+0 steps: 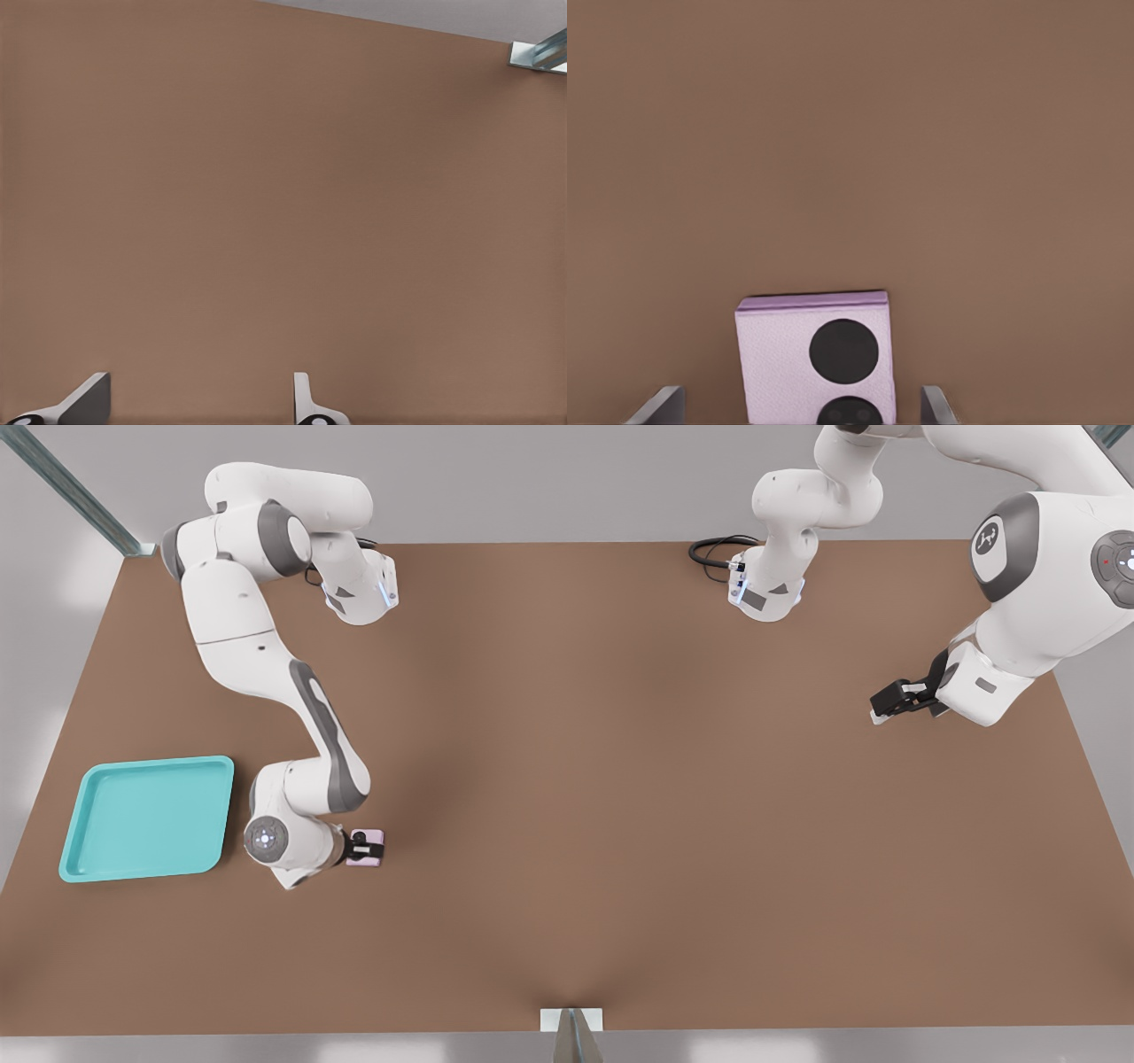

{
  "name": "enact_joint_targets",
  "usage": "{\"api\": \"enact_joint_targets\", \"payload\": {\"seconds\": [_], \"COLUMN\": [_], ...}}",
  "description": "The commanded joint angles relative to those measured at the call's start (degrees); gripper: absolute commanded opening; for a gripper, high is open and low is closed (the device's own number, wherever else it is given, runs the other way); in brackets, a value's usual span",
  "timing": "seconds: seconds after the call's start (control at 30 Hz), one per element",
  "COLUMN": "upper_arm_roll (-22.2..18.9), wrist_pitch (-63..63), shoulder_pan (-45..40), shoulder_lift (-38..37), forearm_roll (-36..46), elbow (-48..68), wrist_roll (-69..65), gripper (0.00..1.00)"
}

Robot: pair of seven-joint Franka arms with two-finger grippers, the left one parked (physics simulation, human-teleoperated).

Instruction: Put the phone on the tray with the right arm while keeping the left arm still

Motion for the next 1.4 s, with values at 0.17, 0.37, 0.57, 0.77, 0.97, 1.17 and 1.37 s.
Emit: {"api": "enact_joint_targets", "payload": {"seconds": [0.17, 0.37, 0.57, 0.77, 0.97, 1.17, 1.37], "upper_arm_roll": [0.2, 0.0, 0.0, 0.1, 0.1, 0.8, 0.8], "wrist_pitch": [6.2, 8.9, 8.6, 8.2, 7.9, 7.9, 8.9], "shoulder_pan": [-1.1, -1.8, -2.0, -2.3, -2.3, -2.0, -1.7], "shoulder_lift": [0.6, 2.3, 2.7, 1.3, -1.7, -2.7, -1.9], "forearm_roll": [0.0, 0.0, 0.0, 0.0, 0.0, 0.1, 0.2], "elbow": [-1.7, -1.6, -1.7, -2.9, -7.1, -9.0, -8.6], "wrist_roll": [-0.8, -1.6, -2.1, -2.3, -2.0, -1.2, -1.0], "gripper": [1.0, 1.0, 0.88, 0.91, 0.94, 0.95, 0.97]}}
